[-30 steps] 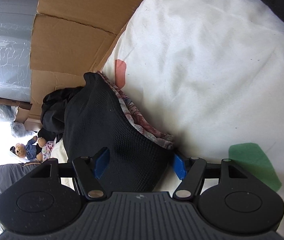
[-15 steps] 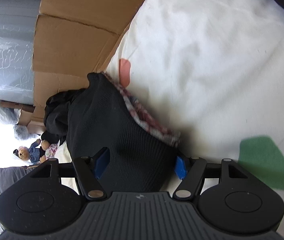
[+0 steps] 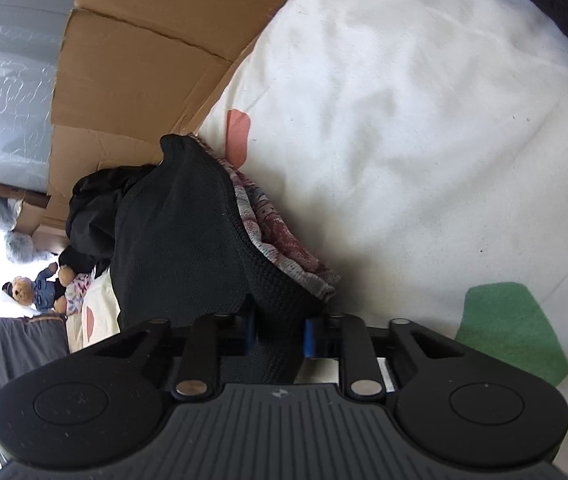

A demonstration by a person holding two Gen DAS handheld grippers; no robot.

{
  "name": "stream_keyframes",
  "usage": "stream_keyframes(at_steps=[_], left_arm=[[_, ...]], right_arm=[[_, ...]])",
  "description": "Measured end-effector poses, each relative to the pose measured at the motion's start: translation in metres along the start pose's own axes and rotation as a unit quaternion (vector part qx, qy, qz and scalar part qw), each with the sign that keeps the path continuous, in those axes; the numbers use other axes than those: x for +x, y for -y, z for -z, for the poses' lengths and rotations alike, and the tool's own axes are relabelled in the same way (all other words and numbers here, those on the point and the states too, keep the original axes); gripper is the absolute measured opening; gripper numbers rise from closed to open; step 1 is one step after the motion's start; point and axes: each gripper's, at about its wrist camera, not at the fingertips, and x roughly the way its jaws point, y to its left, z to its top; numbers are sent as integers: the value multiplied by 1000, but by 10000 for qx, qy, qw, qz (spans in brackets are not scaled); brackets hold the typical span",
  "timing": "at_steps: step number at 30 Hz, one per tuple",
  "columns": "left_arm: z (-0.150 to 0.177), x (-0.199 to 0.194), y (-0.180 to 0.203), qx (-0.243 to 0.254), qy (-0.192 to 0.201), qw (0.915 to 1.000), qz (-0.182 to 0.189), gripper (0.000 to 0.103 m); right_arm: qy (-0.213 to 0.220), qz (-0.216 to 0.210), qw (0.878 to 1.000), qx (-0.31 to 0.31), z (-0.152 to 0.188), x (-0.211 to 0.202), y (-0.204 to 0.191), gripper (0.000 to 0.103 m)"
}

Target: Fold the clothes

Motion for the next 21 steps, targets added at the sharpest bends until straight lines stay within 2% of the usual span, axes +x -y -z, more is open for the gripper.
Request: stream_keyframes(at_steps=[15, 17, 19, 21], left_arm=[[55, -18, 12, -188, -63, 9998, -82, 7], [59, -19, 16, -121, -59, 9999, -97, 7], [59, -20, 27, 234, -33, 9995, -212, 7], [53, -29, 25, 341, 10, 9991, -238, 7]], right_arm=[[-100, 149, 9992, -366, 1, -27, -11, 13], [-102, 168, 9990, -400, 2, -31, -11, 13], [-101, 179, 9989, -427, 4, -36, -11, 12], [-115, 170, 9989, -416, 5, -39, -10, 12]])
